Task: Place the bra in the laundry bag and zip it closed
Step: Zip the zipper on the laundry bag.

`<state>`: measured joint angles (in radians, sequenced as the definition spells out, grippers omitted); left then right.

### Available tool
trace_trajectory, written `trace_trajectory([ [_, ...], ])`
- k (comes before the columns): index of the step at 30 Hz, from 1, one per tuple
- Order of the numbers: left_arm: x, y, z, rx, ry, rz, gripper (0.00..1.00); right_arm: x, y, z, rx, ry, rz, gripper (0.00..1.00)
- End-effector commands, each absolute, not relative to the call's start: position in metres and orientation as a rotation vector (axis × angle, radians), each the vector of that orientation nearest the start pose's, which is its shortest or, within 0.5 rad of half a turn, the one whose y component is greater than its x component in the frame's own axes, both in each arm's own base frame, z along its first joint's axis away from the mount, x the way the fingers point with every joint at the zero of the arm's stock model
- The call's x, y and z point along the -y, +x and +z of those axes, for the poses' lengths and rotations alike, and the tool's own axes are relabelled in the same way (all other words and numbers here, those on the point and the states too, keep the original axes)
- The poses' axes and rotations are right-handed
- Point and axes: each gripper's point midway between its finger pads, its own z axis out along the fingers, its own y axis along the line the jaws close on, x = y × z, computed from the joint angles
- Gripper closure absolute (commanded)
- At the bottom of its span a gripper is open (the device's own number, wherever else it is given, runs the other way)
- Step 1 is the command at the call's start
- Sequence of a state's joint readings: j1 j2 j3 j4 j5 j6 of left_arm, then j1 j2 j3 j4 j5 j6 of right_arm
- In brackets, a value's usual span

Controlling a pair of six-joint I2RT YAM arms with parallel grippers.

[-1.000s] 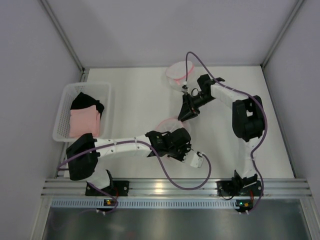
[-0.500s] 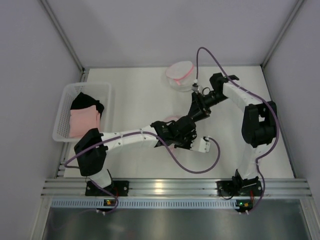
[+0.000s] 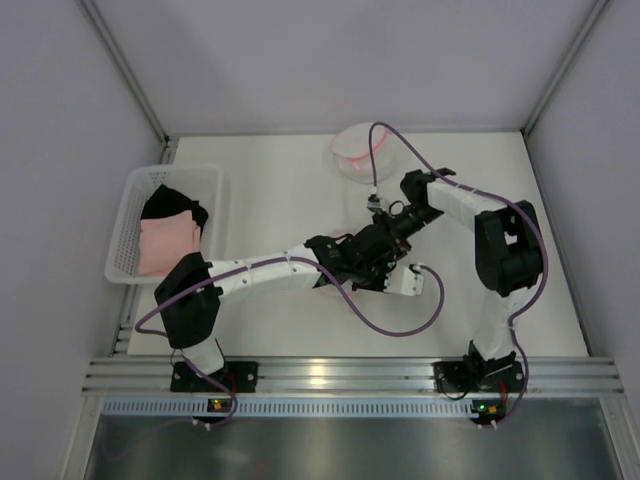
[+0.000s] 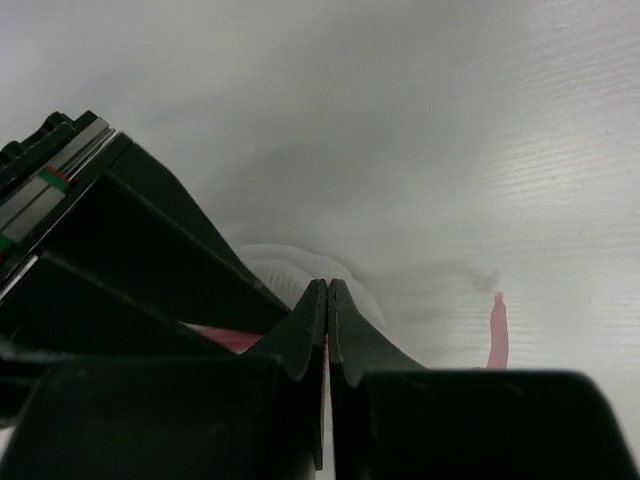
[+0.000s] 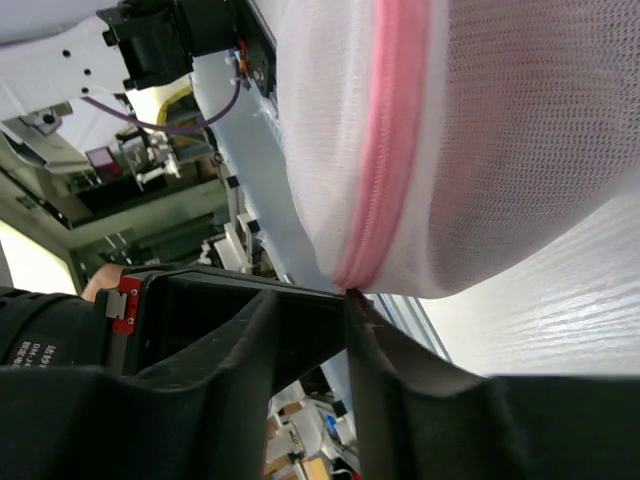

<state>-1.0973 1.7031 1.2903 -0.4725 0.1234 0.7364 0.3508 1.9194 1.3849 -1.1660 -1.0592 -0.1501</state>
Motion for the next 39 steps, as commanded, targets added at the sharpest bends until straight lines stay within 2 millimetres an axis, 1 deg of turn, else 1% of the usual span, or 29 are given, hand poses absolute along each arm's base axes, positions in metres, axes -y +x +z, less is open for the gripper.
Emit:
trace_trajectory([
  [1, 0.398, 0.203, 0.137, -1.415, 1.962, -0.369, 1.0, -0.249, 0.232, 0.139, -2.773, -0.653, 1.718, 0.72],
  [2, 0.398, 0.202, 0.139, -1.411, 1.96, -0.373, 1.0, -0.25, 0.233, 0.139, -2.769, -0.655, 1.72, 0.77],
  [3, 0.397, 0.201, 0.139, -1.41, 1.961, -0.376, 1.0, -0.251, 0.235, 0.14, -2.761, -0.662, 1.715, 0.89],
  [5, 0.394, 0.199, 0.138, -1.409, 1.966, -0.381, 1.0, -0.253, 0.241, 0.144, -2.746, -0.675, 1.704, 1.0],
  [7, 0.39, 0.193, 0.135, -1.409, 1.985, -0.399, 1.0, -0.253, 0.251, 0.147, -2.732, -0.673, 1.687, 1.0],
  [8, 0.389, 0.191, 0.137, -1.402, 1.984, -0.406, 1.0, -0.253, 0.256, 0.147, -2.723, -0.663, 1.682, 1.0],
  [10, 0.385, 0.184, 0.133, -1.406, 1.999, -0.43, 1.0, -0.254, 0.268, 0.149, -2.711, -0.636, 1.672, 1.0],
  [11, 0.384, 0.181, 0.135, -1.397, 2.003, -0.44, 1.0, -0.252, 0.274, 0.149, -2.706, -0.616, 1.665, 1.0],
  [12, 0.38, 0.176, 0.13, -1.399, 2.02, -0.448, 1.0, -0.252, 0.279, 0.147, -2.709, -0.597, 1.659, 1.0],
  [14, 0.378, 0.171, 0.13, -1.392, 2.03, -0.457, 1.0, -0.25, 0.292, 0.149, -2.689, -0.575, 1.646, 1.0],
  [16, 0.375, 0.166, 0.127, -1.396, 2.042, -0.464, 1.0, -0.251, 0.299, 0.148, -2.685, -0.553, 1.643, 1.0],
  [18, 0.373, 0.164, 0.125, -1.396, 2.049, -0.463, 1.0, -0.249, 0.301, 0.149, -2.677, -0.56, 1.653, 1.0],
  [19, 0.373, 0.166, 0.126, -1.394, 2.046, -0.448, 1.0, -0.247, 0.297, 0.152, -2.699, -0.556, 1.661, 0.97],
  [20, 0.372, 0.167, 0.126, -1.399, 2.043, -0.44, 1.0, -0.245, 0.293, 0.152, -2.701, -0.59, 1.647, 0.69],
  [21, 0.372, 0.169, 0.125, -1.403, 2.042, -0.43, 1.0, -0.243, 0.289, 0.155, -2.713, -0.594, 1.634, 0.52],
  [22, 0.371, 0.17, 0.124, -1.407, 2.043, -0.42, 1.0, -0.24, 0.282, 0.152, -2.742, -0.582, 1.627, 0.4],
  [23, 0.371, 0.171, 0.123, -1.409, 2.043, -0.412, 1.0, -0.237, 0.278, 0.151, -2.756, -0.58, 1.614, 0.3],
  [24, 0.371, 0.172, 0.124, -1.41, 2.041, -0.406, 1.0, -0.235, 0.27, 0.15, -2.769, -0.593, 1.59, 0.11],
  [25, 0.372, 0.173, 0.123, -1.412, 2.043, -0.404, 1.0, -0.235, 0.267, 0.149, -2.767, -0.609, 1.58, 0.06],
  [26, 0.373, 0.173, 0.123, -1.415, 2.04, -0.406, 1.0, -0.239, 0.26, 0.147, -2.777, -0.637, 1.567, 0.05],
  [28, 0.376, 0.174, 0.125, -1.413, 2.035, -0.413, 1.0, -0.243, 0.251, 0.141, -2.795, -0.657, 1.559, 0.06],
  [29, 0.377, 0.174, 0.123, -1.414, 2.04, -0.414, 1.0, -0.249, 0.248, 0.136, -2.791, -0.698, 1.547, 0.07],
  [31, 0.379, 0.174, 0.124, -1.407, 2.045, -0.419, 1.0, -0.255, 0.242, 0.126, -2.814, -0.715, 1.547, 0.14],
  [32, 0.379, 0.174, 0.123, -1.407, 2.044, -0.418, 1.0, -0.26, 0.24, 0.123, -2.817, -0.731, 1.554, 0.19],
  [34, 0.38, 0.174, 0.121, -1.411, 2.048, -0.417, 1.0, -0.265, 0.239, 0.118, -2.825, -0.738, 1.567, 0.24],
  [36, 0.379, 0.175, 0.121, -1.413, 2.048, -0.413, 1.0, -0.271, 0.238, 0.116, -2.825, -0.736, 1.592, 0.35],
  [37, 0.379, 0.174, 0.121, -1.419, 2.044, -0.416, 1.0, -0.272, 0.239, 0.116, -2.822, -0.732, 1.602, 0.44],
  [38, 0.379, 0.175, 0.122, -1.419, 2.041, -0.417, 1.0, -0.273, 0.239, 0.117, -2.818, -0.726, 1.613, 0.64],
  [39, 0.379, 0.174, 0.121, -1.423, 2.041, -0.42, 1.0, -0.274, 0.242, 0.117, -2.813, -0.726, 1.612, 0.73],
])
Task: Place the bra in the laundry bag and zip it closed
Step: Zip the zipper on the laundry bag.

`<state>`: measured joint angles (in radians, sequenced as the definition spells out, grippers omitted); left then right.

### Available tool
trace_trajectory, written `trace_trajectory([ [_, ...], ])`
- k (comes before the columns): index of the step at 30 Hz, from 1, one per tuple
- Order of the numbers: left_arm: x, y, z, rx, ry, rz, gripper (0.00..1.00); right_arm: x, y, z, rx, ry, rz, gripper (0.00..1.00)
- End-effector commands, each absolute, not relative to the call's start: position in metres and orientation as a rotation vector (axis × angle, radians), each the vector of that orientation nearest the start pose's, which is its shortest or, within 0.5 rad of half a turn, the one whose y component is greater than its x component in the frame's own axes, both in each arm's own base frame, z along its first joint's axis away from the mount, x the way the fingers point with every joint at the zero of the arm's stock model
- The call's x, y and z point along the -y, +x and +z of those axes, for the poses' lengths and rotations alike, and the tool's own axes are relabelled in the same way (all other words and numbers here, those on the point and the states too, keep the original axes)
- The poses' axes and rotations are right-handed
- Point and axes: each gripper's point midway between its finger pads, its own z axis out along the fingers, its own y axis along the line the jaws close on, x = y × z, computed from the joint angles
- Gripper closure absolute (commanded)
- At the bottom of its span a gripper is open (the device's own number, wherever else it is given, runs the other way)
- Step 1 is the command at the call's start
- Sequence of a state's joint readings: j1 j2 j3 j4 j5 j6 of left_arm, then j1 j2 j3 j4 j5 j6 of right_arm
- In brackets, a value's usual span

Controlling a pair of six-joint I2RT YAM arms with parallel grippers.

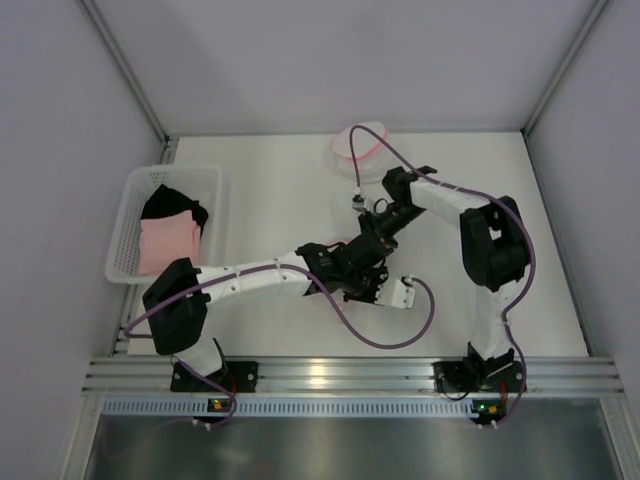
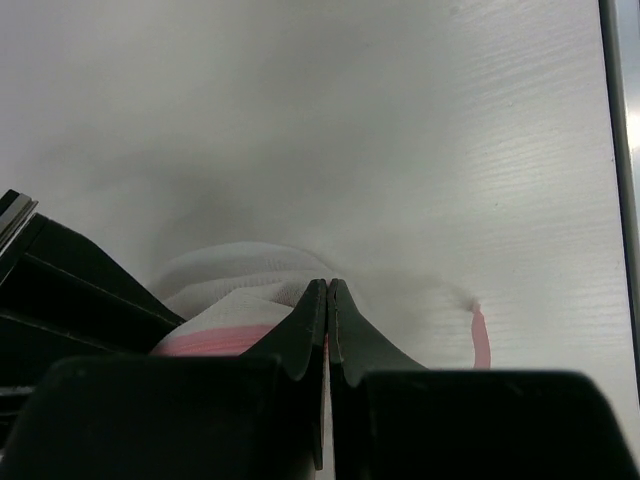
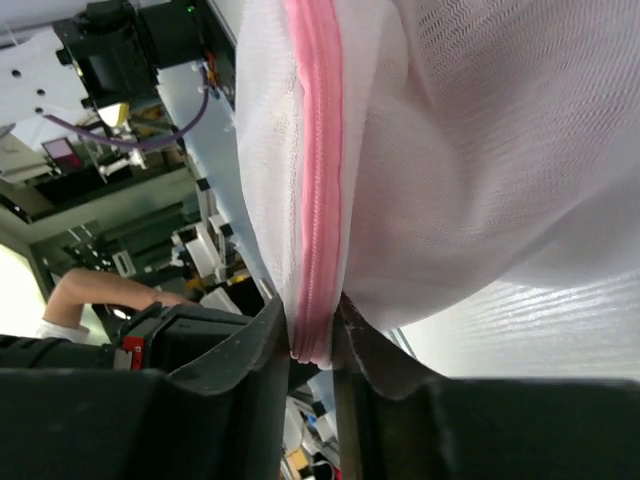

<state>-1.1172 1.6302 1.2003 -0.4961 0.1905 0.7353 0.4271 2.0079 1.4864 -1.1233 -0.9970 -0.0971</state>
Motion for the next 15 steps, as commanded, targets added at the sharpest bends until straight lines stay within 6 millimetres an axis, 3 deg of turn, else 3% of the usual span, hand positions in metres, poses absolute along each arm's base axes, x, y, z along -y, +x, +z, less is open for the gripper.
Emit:
trace_trajectory([
  [1, 0.378, 0.172, 0.122, -1.423, 2.037, -0.43, 1.0, -0.274, 0.244, 0.118, -2.806, -0.729, 1.613, 0.8],
  [2, 0.377, 0.171, 0.122, -1.426, 2.037, -0.436, 1.0, -0.273, 0.248, 0.119, -2.801, -0.713, 1.613, 0.94],
  [3, 0.377, 0.169, 0.122, -1.426, 2.038, -0.445, 1.0, -0.273, 0.254, 0.122, -2.79, -0.706, 1.605, 1.0],
  [10, 0.369, 0.145, 0.117, -1.403, 2.079, -0.506, 1.0, -0.262, 0.304, 0.131, -2.713, -0.554, 1.586, 1.0],
  [15, 0.368, 0.142, 0.115, -1.405, 2.087, -0.501, 1.0, -0.263, 0.316, 0.135, -2.706, -0.496, 1.589, 1.0],
])
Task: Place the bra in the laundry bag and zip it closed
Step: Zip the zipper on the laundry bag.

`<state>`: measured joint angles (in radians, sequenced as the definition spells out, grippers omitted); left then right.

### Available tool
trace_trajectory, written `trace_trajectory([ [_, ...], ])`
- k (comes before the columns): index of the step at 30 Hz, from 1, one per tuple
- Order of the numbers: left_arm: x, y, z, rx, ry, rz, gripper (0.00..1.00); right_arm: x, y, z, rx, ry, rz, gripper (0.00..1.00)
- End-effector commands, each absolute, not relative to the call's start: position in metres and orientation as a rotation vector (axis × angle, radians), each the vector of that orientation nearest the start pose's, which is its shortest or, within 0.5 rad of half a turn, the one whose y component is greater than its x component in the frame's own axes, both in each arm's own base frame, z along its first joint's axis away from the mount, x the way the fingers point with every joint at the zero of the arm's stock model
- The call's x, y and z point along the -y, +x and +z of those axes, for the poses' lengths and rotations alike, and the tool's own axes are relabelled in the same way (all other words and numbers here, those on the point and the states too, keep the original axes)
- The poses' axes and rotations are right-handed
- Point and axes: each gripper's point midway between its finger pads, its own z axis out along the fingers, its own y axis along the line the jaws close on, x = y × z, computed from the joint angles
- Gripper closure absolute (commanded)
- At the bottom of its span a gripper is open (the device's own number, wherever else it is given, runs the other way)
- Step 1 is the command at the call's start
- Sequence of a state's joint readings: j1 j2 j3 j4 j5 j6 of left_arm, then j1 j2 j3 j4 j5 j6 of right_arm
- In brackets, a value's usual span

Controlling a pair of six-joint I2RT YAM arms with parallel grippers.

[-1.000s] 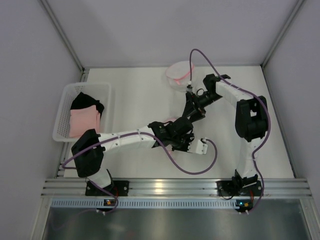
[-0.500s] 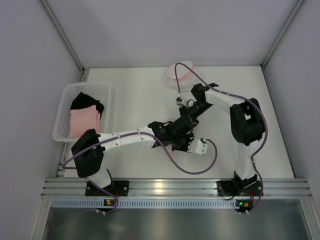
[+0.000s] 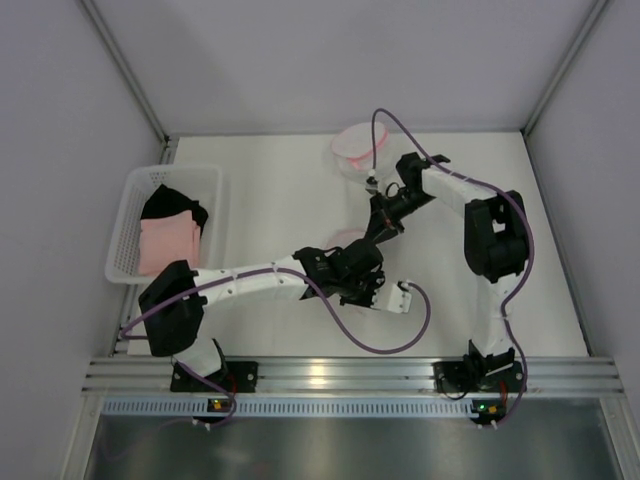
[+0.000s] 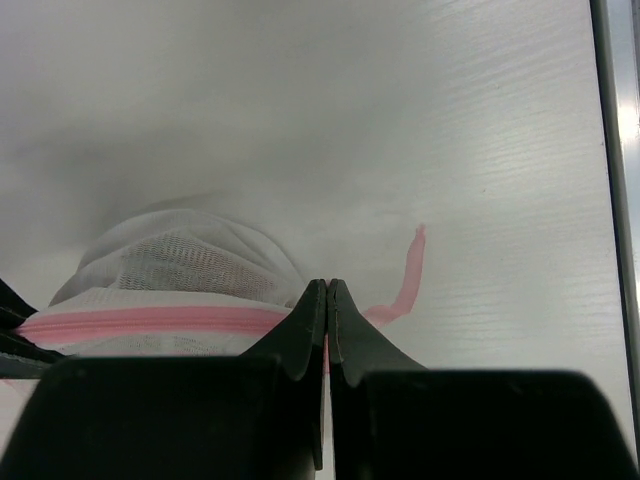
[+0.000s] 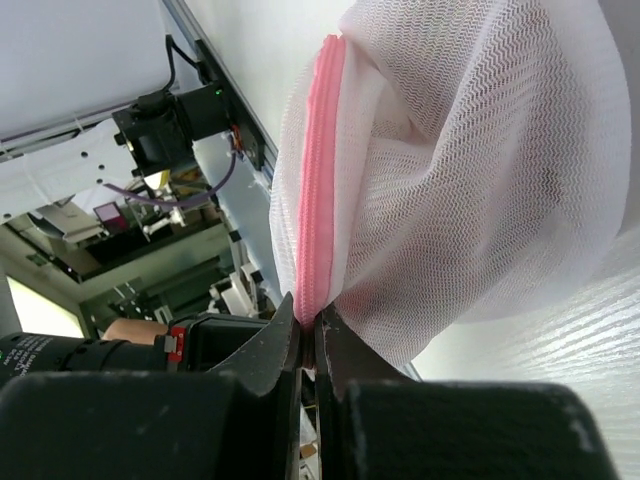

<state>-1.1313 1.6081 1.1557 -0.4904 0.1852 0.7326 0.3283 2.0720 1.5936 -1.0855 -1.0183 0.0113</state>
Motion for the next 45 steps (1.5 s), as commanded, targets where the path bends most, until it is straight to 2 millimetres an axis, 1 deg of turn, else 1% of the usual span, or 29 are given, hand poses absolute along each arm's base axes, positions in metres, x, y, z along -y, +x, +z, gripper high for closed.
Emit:
trace_trajectory([
  [1, 0.369, 0.143, 0.115, -1.403, 2.088, -0.496, 1.0, -0.264, 0.315, 0.134, -2.708, -0.494, 1.595, 1.0],
  [2, 0.368, 0.145, 0.115, -1.402, 2.088, -0.485, 1.0, -0.264, 0.314, 0.136, -2.708, -0.492, 1.603, 0.93],
  [3, 0.37, 0.149, 0.116, -1.402, 2.082, -0.462, 1.0, -0.263, 0.313, 0.136, -2.71, -0.499, 1.595, 0.66],
  [4, 0.369, 0.151, 0.114, -1.415, 2.078, -0.444, 1.0, -0.263, 0.312, 0.137, -2.715, -0.496, 1.597, 0.66],
  [5, 0.37, 0.155, 0.116, -1.421, 2.068, -0.439, 1.0, -0.26, 0.312, 0.138, -2.708, -0.524, 1.565, 0.41],
  [6, 0.371, 0.159, 0.115, -1.436, 2.061, -0.435, 1.0, -0.257, 0.31, 0.142, -2.721, -0.527, 1.545, 0.36],
  [7, 0.372, 0.161, 0.116, -1.442, 2.053, -0.434, 1.0, -0.254, 0.309, 0.144, -2.731, -0.527, 1.523, 0.33],
  [8, 0.374, 0.168, 0.12, -1.454, 2.028, -0.429, 1.0, -0.247, 0.312, 0.145, -2.708, -0.595, 1.449, 0.29],
  [11, 0.377, 0.183, 0.125, -1.479, 1.989, -0.41, 1.0, -0.227, 0.316, 0.164, -2.698, -0.619, 1.354, 0.27],
  [12, 0.377, 0.186, 0.125, -1.486, 1.985, -0.407, 1.0, -0.221, 0.314, 0.166, -2.699, -0.615, 1.344, 0.26],
  [14, 0.379, 0.194, 0.13, -1.497, 1.96, -0.407, 1.0, -0.209, 0.305, 0.169, -2.7, -0.621, 1.328, 0.26],
  [16, 0.381, 0.199, 0.128, -1.506, 1.954, -0.407, 1.0, -0.206, 0.287, 0.161, -2.743, -0.622, 1.363, 0.26],
  [17, 0.382, 0.202, 0.129, -1.508, 1.948, -0.408, 1.0, -0.208, 0.278, 0.161, -2.746, -0.621, 1.414, 0.26],
  [18, 0.382, 0.203, 0.13, -1.508, 1.945, -0.408, 1.0, -0.207, 0.268, 0.155, -2.78, -0.597, 1.454, 0.26],
  [20, 0.383, 0.205, 0.13, -1.507, 1.946, -0.412, 1.0, -0.216, 0.258, 0.152, -2.78, -0.591, 1.526, 0.25],
  [21, 0.383, 0.205, 0.13, -1.505, 1.946, -0.41, 1.0, -0.218, 0.252, 0.147, -2.796, -0.574, 1.556, 0.25],
  [23, 0.383, 0.207, 0.13, -1.502, 1.949, -0.407, 1.0, -0.229, 0.247, 0.142, -2.799, -0.566, 1.613, 0.24],
  [26, 0.385, 0.209, 0.13, -1.503, 1.947, -0.409, 1.0, -0.243, 0.244, 0.134, -2.824, -0.602, 1.612, 0.24],
  [28, 0.387, 0.209, 0.129, -1.507, 1.946, -0.417, 1.0, -0.25, 0.249, 0.13, -2.809, -0.621, 1.592, 0.24],
  [31, 0.388, 0.21, 0.128, -1.523, 1.937, -0.42, 1.0, -0.258, 0.248, 0.126, -2.821, -0.632, 1.598, 0.28],
  [32, 0.387, 0.21, 0.127, -1.528, 1.935, -0.418, 1.0, -0.259, 0.246, 0.122, -2.833, -0.644, 1.599, 0.34],
  [34, 0.386, 0.211, 0.128, -1.534, 1.929, -0.415, 1.0, -0.259, 0.245, 0.119, -2.838, -0.654, 1.591, 0.42],
  [35, 0.385, 0.21, 0.128, -1.539, 1.927, -0.415, 1.0, -0.258, 0.245, 0.114, -2.852, -0.658, 1.572, 0.5],
  [36, 0.386, 0.209, 0.129, -1.533, 1.927, -0.426, 1.0, -0.257, 0.245, 0.113, -2.857, -0.665, 1.558, 0.55],
  [37, 0.386, 0.207, 0.131, -1.528, 1.927, -0.431, 1.0, -0.256, 0.247, 0.11, -2.86, -0.673, 1.536, 0.69],
  [40, 0.384, 0.204, 0.132, -1.528, 1.925, -0.451, 1.0, -0.254, 0.252, 0.11, -2.86, -0.679, 1.511, 0.89],
  [41, 0.384, 0.202, 0.134, -1.523, 1.924, -0.453, 1.0, -0.254, 0.255, 0.112, -2.853, -0.68, 1.506, 1.0],
  [44, 0.375, 0.195, 0.126, -1.524, 1.95, -0.452, 1.0, -0.251, 0.262, 0.115, -2.842, -0.677, 1.501, 1.0],
  [45, 0.369, 0.192, 0.12, -1.533, 1.965, -0.45, 1.0, -0.251, 0.263, 0.116, -2.833, -0.685, 1.497, 1.0],
])
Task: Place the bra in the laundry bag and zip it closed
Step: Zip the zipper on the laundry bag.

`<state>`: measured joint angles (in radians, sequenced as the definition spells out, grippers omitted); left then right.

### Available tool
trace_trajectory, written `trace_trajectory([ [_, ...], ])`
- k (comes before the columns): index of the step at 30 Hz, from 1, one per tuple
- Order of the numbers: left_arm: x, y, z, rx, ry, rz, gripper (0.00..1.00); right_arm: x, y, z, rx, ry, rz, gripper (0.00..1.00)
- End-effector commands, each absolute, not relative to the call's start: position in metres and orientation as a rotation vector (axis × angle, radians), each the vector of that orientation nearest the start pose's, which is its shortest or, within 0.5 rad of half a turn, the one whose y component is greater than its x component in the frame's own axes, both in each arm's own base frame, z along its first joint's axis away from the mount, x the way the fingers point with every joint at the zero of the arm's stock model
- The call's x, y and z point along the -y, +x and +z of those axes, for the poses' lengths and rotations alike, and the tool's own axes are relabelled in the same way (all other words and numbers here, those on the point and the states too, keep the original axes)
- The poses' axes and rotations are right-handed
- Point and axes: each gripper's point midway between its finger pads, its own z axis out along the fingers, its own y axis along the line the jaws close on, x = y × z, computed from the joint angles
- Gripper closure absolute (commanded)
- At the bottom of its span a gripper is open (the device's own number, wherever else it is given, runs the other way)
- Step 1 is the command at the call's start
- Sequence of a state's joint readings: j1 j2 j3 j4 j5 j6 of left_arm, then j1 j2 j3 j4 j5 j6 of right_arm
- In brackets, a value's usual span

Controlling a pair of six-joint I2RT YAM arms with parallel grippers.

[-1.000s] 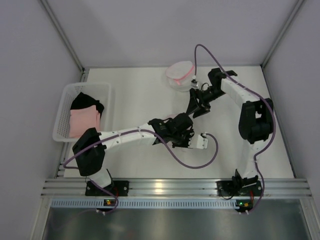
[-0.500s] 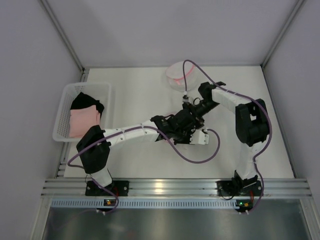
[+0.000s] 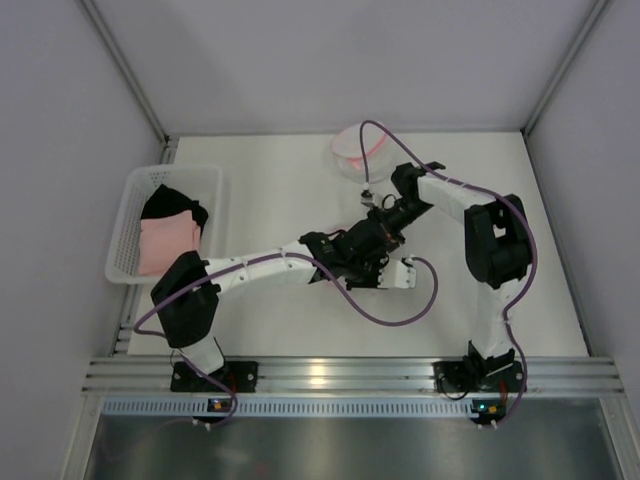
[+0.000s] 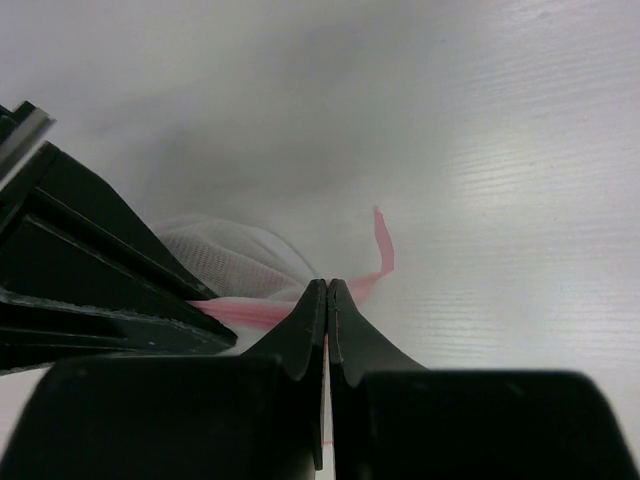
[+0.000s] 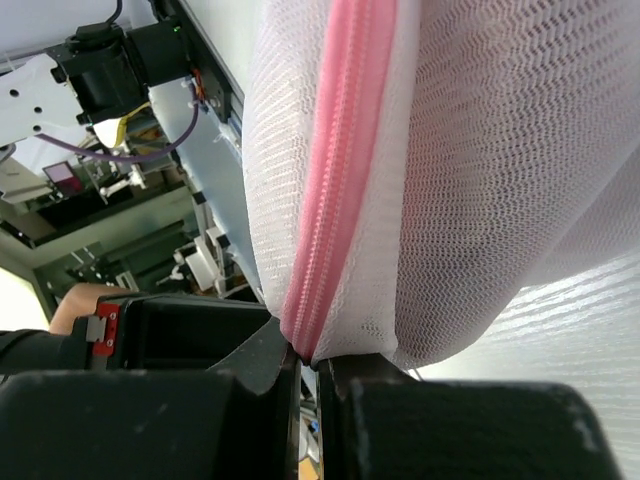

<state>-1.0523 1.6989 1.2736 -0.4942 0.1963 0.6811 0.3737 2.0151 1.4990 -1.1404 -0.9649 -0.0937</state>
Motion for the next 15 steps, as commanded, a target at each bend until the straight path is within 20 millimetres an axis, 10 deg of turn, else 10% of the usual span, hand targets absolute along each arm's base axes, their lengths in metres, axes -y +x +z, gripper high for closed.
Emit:
trace_trajectory([
  [1, 0.366, 0.189, 0.12, -1.526, 1.969, -0.452, 1.0, -0.248, 0.266, 0.116, -2.833, -0.673, 1.496, 1.0],
  [9, 0.334, 0.171, 0.092, -1.525, 2.064, -0.419, 1.0, -0.242, 0.271, 0.122, -2.807, -0.659, 1.513, 1.0],
  [15, 0.344, 0.176, 0.107, -1.519, 2.022, -0.423, 1.0, -0.242, 0.272, 0.126, -2.789, -0.663, 1.51, 1.0],
])
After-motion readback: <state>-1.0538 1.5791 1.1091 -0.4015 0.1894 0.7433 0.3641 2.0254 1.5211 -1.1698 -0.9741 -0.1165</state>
